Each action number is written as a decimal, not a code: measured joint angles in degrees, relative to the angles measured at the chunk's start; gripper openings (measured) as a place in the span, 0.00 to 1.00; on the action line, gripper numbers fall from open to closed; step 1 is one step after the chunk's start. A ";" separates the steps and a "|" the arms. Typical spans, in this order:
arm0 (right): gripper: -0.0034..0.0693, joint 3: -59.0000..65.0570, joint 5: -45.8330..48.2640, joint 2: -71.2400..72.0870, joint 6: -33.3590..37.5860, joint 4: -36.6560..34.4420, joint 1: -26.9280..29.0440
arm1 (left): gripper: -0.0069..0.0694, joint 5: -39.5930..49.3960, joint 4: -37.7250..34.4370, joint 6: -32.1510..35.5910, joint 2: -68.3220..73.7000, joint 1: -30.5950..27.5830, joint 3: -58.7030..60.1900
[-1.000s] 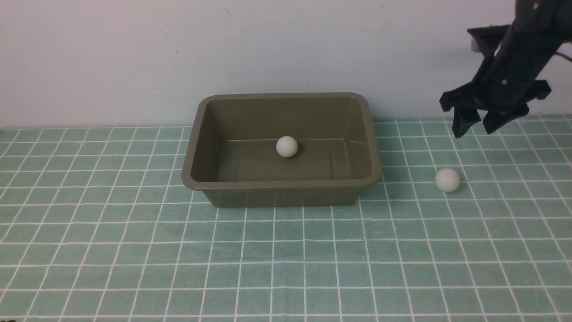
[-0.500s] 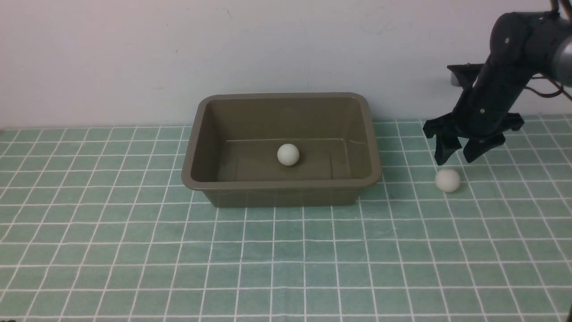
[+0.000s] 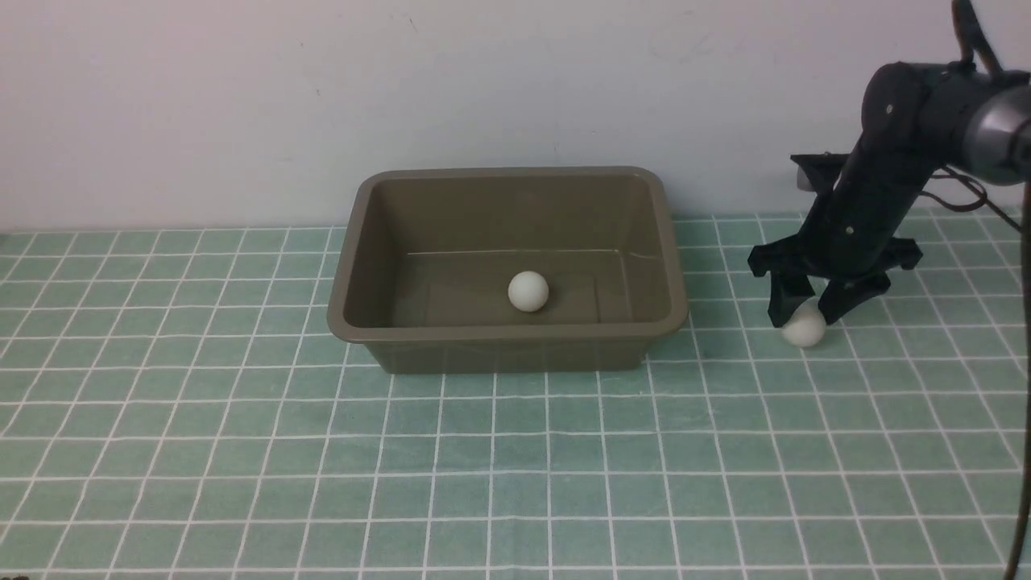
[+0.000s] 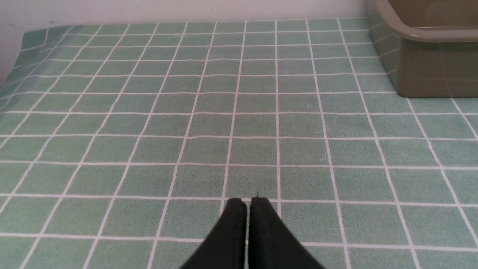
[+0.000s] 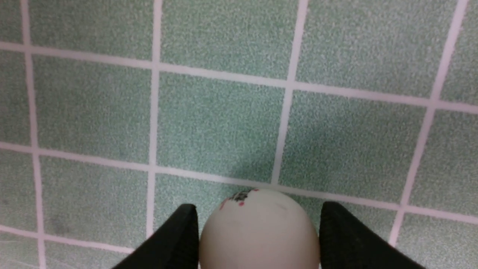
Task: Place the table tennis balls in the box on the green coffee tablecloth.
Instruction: 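Reach for and grasp a ping pong ball on the table, then release the ping pong ball into the bin and lift the gripper away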
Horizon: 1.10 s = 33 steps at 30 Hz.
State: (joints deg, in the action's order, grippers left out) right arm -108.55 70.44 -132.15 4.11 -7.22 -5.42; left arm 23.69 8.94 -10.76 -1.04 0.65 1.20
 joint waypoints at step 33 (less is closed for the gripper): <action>0.55 -25.29 1.04 0.65 4.05 -20.14 -10.89 | 0.09 -0.02 0.00 0.00 0.00 0.00 0.00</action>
State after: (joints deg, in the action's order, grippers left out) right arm -133.84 71.47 -131.51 8.16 -27.36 -16.31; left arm 23.67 8.94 -10.76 -1.04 0.65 1.20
